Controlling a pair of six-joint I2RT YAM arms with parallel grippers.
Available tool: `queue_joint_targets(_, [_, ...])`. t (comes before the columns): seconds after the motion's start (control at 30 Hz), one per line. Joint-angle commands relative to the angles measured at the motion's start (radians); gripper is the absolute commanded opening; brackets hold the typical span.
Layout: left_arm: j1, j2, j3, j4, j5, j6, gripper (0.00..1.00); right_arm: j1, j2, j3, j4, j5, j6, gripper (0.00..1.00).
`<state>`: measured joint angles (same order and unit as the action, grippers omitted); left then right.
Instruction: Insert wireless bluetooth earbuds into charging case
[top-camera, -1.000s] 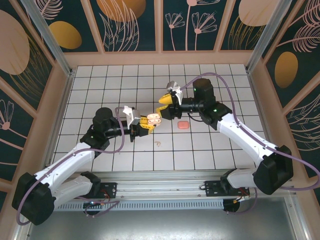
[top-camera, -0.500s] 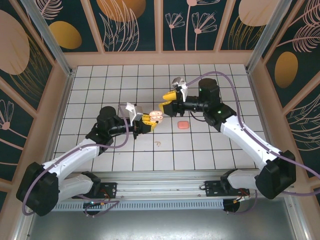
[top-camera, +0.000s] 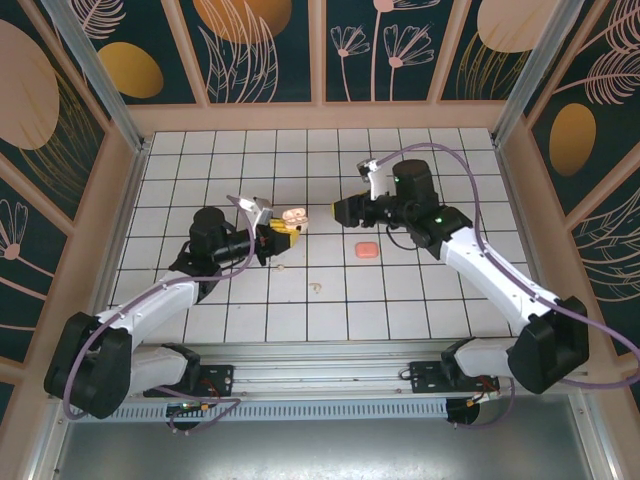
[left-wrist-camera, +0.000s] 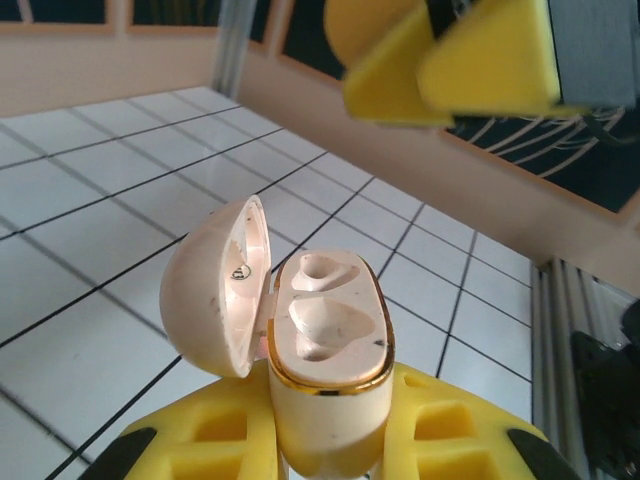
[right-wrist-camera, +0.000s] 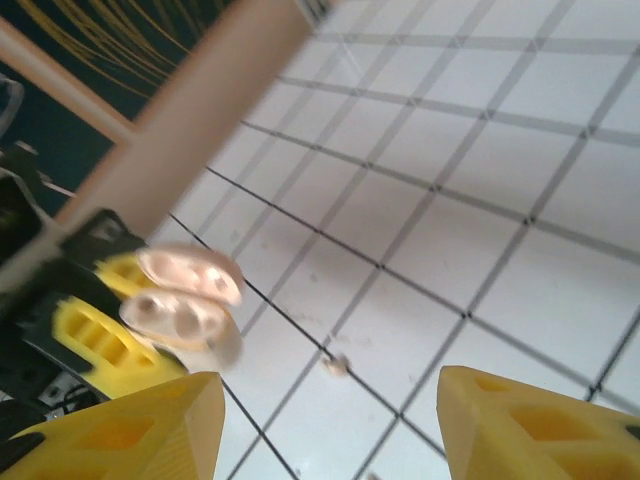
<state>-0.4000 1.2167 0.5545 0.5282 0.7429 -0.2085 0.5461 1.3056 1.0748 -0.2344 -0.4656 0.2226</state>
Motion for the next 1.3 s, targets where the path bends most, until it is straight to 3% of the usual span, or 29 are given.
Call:
queue_joint_targets(0.0, [0.035,0.007,-0.031,0.031,-0.057,-0.077,0.12,0.064,0.032,0.027,-0.175,0.131,0.093,0.58])
queue_joint_targets(0.3, [0.091,0.008,-0.062,0.024,-0.086,-0.129,0.12,0.298,0.128,-0.098,-0.268,0.351,0.415,0.54])
queue_joint_targets(0.5, [0.102,-0.018,-0.061,0.007,-0.101,-0.132,0.12,0.386,0.218,-0.118,-0.224,0.420,0.476,0.53])
queue_joint_targets(0.87, [0.111,-0.060,-0.082,0.021,-0.115,-0.143,0.12,0.431,0.396,-0.028,-0.200,0.457,0.433,0.44])
queue_joint_targets(1.27, [0.112,-0.083,-0.085,0.018,-0.119,-0.139,0.12,0.437,0.470,0.002,-0.172,0.449,0.407,0.41])
